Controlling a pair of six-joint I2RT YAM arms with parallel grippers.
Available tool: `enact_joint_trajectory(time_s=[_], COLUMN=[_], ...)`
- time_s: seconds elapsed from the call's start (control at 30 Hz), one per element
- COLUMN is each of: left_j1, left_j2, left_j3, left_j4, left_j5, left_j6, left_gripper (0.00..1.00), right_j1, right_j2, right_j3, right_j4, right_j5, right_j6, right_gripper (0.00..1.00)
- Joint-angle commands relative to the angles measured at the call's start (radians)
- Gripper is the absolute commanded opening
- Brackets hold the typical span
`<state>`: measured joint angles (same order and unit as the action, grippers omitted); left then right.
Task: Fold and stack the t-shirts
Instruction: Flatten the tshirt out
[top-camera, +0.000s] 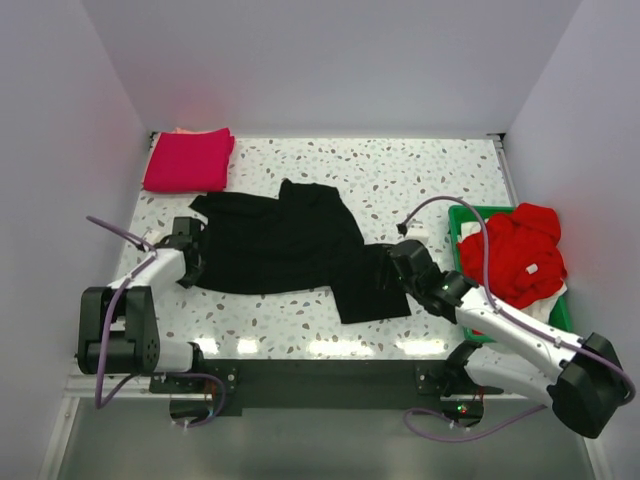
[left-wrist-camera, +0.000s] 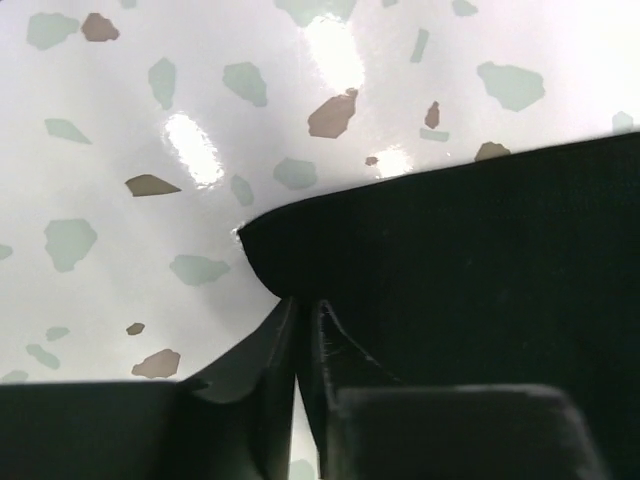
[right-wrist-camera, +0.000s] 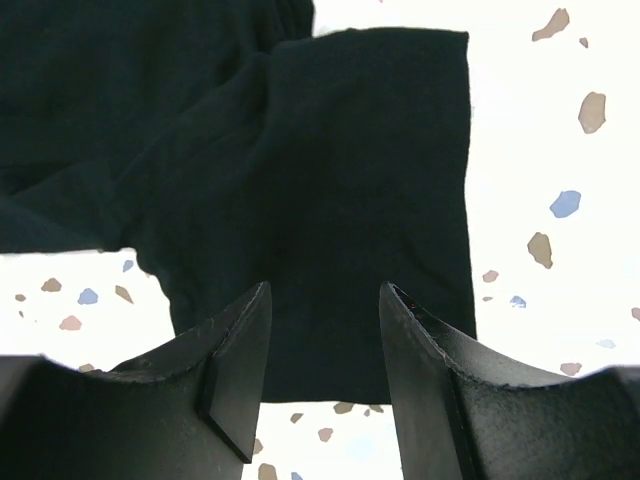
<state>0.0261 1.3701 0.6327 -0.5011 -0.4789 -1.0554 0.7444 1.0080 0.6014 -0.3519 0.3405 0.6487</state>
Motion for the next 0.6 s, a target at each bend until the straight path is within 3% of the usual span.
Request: enact_joint_trajectory(time_s=[0.0, 0.03, 0.07, 0.57], left_j1=[0.005, 0.005, 0.005, 0.046], left_j2=[0.026, 0.015, -0.015, -0.385], left_j3=[0.018, 0.027, 0.047, 0.070], left_j4=[0.032, 0.012, 0.000, -0.062], left_j5=[0.005, -0.004, -0.027, -0.073], left_j6=[0.009, 0.017, 0.031, 0.221], left_gripper=[0.12, 0.01, 0.00, 0.00], right_j1=[-0.048, -0.062, -0.083, -0.319], right_j2=[0.015, 0.021, 0.030, 0.210], right_j3=[-0.017, -0.023, -0.023, 0.097], right_j4=[0.040, 0.048, 0.062, 0.157], right_j5=[-0.052, -0.078, -0.093, -0.242], right_j6=[-0.029, -0.030, -0.031, -0.041], right_gripper=[0.51, 0.51, 0.51, 0.67])
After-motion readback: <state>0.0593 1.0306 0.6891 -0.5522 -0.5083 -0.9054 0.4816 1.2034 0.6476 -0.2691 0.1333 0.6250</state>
